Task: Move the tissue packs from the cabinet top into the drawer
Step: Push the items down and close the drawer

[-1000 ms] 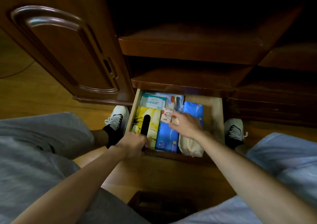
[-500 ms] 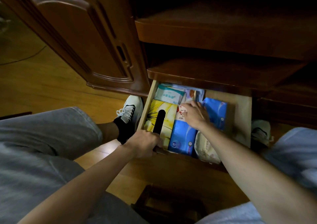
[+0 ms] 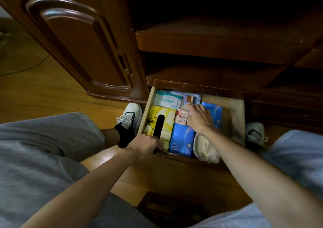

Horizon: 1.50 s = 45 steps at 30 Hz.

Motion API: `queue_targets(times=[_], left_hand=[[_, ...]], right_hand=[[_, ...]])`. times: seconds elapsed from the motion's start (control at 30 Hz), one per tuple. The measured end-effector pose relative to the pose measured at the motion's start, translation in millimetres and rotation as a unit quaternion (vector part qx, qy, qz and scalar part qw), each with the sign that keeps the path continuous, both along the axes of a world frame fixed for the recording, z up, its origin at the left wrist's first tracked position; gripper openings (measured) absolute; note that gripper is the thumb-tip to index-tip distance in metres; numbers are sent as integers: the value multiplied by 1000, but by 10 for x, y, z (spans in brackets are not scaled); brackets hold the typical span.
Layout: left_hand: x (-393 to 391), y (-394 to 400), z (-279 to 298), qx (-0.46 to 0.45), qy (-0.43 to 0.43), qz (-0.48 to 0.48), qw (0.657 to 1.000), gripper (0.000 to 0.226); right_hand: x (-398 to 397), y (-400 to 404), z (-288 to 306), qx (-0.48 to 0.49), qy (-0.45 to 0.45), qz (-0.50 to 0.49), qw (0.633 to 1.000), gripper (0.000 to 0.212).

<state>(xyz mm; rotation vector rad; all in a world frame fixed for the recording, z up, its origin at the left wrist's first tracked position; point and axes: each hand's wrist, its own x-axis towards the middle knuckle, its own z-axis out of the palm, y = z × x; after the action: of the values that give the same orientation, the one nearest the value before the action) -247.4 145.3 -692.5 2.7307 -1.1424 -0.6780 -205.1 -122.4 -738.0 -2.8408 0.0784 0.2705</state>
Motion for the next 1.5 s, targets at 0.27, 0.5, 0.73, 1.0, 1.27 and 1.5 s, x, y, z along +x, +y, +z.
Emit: queue_targets(times=[0.27,0.5,0.73,1.0,1.27,1.5], left_hand=[[6,-64,93,59,11,-19,998,34],[42,-133,144,101,8,-55,993,32],[198,-209,182,54,-18,-43,997,34],[435,-381,41,52,-86,-13,995,34],[659,-504,-63,35,-152,58,986,34],[297,-427,-119,-103,-203,224,948,27]], right_hand=[[-956,-463,587,-26,94,139,986,44],[-1527,-411,485,-164,181,265,933,50],[-1296,-588,608,-169,125,240,948,43],[-998,-636,560,-186,110,156,964,39],[-689,-665,445,-178,66,36,981,30],[-919,-517,358,-36,-88,-126,987,26]])
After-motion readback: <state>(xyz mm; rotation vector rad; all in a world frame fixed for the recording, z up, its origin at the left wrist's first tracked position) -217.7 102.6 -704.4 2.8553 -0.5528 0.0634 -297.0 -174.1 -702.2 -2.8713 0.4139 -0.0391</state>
